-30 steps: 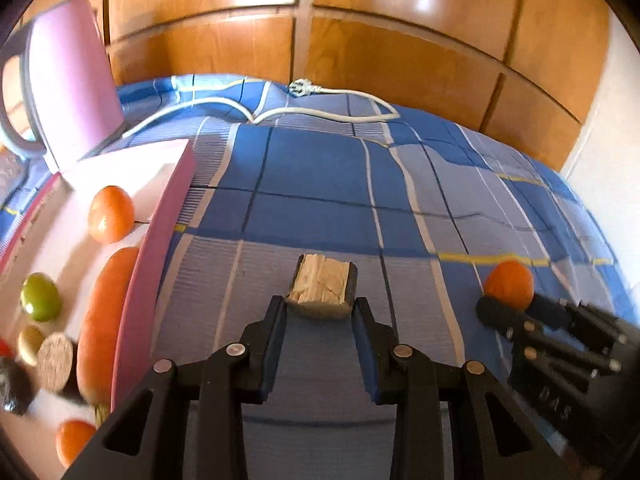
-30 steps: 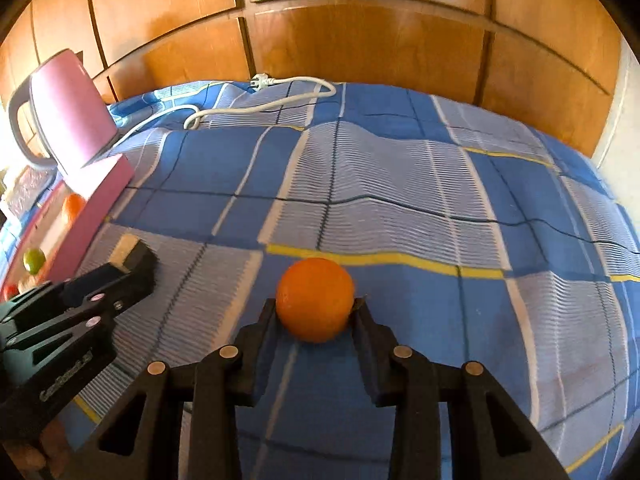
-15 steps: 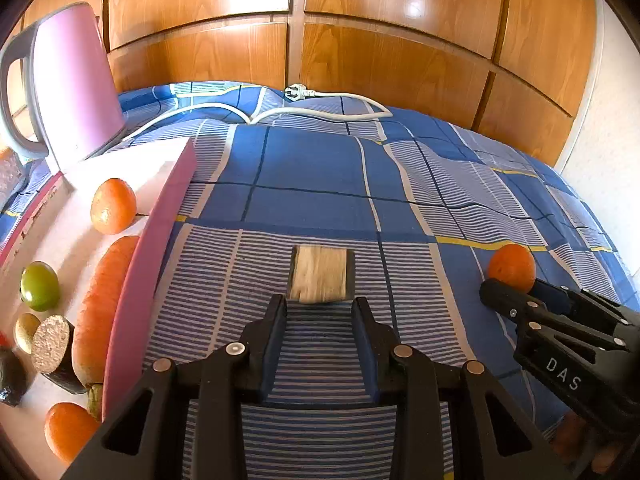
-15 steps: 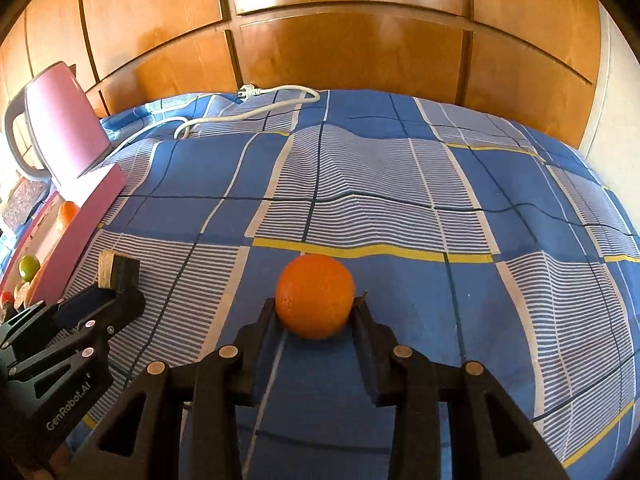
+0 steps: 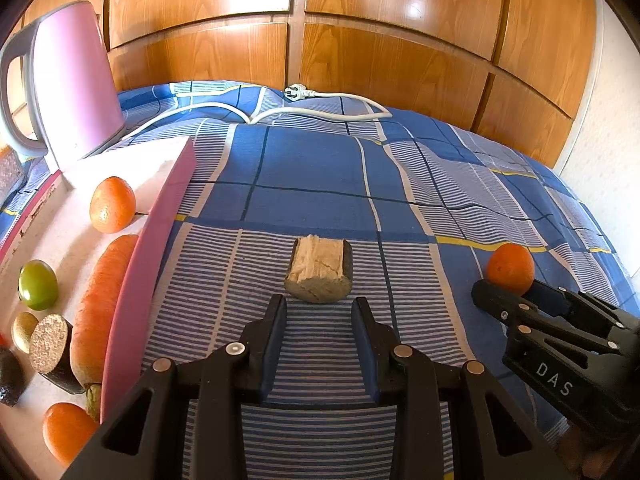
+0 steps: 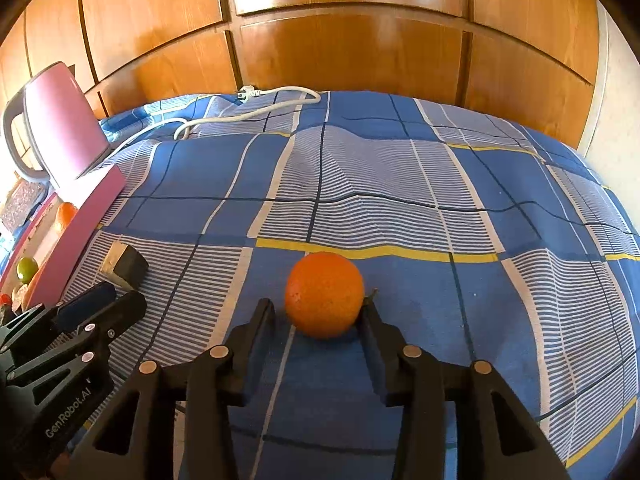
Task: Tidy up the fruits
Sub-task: 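Lift the root piece with the left tool while the right tool lifts the orange, then carry the root piece over the tray with the left tool while the right tool carries the orange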
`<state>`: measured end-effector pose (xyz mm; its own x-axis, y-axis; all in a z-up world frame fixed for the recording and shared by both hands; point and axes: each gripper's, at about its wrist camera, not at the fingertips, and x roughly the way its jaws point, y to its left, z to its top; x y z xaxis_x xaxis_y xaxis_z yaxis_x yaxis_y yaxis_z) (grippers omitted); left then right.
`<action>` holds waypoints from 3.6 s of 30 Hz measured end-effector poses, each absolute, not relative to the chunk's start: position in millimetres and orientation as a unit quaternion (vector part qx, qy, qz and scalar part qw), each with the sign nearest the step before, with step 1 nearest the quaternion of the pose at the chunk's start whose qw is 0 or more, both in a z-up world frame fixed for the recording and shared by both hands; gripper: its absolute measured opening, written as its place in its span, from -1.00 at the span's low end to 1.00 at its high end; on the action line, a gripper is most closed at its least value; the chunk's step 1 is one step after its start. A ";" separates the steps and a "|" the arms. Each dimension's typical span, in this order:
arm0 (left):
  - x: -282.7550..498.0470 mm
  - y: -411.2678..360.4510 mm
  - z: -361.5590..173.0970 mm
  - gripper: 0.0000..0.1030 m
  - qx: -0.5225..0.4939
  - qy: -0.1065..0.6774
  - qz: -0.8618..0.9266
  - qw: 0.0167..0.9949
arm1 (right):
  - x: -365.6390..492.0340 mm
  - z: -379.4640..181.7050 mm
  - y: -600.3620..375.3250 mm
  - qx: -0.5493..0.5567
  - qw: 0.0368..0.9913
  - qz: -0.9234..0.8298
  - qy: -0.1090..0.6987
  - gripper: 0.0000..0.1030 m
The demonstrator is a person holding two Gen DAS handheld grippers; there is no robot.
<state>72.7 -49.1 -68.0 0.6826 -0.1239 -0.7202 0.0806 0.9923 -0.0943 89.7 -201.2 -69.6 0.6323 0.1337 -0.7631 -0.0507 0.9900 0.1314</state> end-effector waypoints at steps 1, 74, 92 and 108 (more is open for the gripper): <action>72.7 -48.8 -67.9 -0.35 -0.028 0.395 -0.056 0.917 | 89.6 -69.4 -200.8 0.047 0.903 0.050 0.425 -0.16; 37.2 -27.8 -13.6 -0.36 -0.059 0.402 -0.100 0.908 | 50.8 -48.6 -192.3 0.074 0.906 0.075 0.411 -0.42; 30.3 7.4 -11.2 -0.36 -0.094 0.397 -0.077 0.910 | 46.4 -47.2 -183.7 0.090 0.894 0.100 0.428 -0.24; 33.2 11.6 -11.0 -0.36 -0.096 0.399 -0.072 0.909 | 104.7 -56.8 -144.1 0.052 0.881 0.129 0.452 -0.26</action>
<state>33.2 11.6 -11.0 0.6715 -0.2075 -0.7114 0.0548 0.9713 -0.2316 104.7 -144.1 -56.8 0.5588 0.2745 -0.7826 -0.1810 0.9613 0.2079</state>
